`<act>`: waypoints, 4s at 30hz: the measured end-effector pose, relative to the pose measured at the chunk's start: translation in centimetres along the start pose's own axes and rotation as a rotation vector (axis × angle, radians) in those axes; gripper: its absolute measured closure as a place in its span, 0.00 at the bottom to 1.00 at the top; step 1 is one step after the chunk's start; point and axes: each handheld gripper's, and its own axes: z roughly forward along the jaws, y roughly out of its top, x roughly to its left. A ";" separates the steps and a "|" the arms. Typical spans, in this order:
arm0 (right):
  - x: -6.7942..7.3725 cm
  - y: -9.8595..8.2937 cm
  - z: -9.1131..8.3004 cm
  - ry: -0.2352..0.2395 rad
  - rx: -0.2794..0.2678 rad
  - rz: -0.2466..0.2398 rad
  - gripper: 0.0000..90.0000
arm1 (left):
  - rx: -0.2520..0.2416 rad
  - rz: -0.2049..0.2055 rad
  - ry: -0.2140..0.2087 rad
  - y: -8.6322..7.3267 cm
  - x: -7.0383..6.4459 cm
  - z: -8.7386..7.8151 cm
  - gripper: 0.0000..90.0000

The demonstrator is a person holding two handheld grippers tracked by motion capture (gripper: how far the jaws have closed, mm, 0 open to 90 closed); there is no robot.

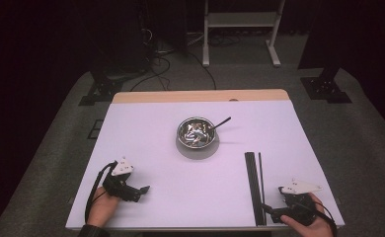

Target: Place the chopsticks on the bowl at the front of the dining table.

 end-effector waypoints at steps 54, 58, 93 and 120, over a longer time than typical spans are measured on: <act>-2.9 -1.1 -1.5 -0.106 0.041 0.027 0.14 | 0.000 0.000 0.000 0.0 0.0 0.0 0.00; -3.2 -1.1 -1.6 -0.113 0.042 0.031 0.14 | 0.000 0.000 0.000 0.0 0.0 0.0 0.00; -5.8 -1.6 -2.5 -0.160 0.049 0.072 0.14 | 0.000 -0.002 -0.001 0.0 0.0 0.0 0.00; -7.5 -1.6 -2.5 -0.174 0.066 0.110 0.12 | 0.000 -0.001 -0.001 0.0 0.0 0.0 0.00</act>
